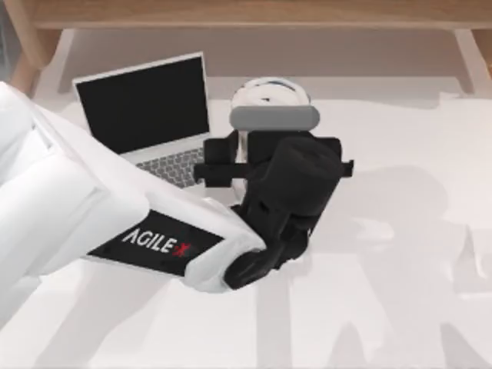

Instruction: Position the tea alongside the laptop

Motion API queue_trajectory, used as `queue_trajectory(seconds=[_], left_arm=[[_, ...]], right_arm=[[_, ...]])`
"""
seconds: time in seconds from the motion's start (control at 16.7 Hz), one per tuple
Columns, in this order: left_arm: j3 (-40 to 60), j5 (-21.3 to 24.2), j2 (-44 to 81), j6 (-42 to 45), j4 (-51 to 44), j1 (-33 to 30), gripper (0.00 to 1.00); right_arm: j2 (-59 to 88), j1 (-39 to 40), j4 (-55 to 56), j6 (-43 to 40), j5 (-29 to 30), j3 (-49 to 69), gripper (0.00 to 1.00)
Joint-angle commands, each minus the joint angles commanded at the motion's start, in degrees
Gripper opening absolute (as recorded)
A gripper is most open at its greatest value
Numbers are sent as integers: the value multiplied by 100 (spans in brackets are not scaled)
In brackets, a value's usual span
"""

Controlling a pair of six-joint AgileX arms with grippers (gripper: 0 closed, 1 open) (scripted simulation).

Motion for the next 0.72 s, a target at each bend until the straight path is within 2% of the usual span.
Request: queue_trajectory(seconds=[0.36, 0.72], left_arm=[[0, 0, 0, 0, 0, 0, 98], [0, 0, 0, 0, 0, 0, 100]], right_arm=[[0, 0, 0, 0, 0, 0, 100], [0, 0, 0, 0, 0, 0, 100]])
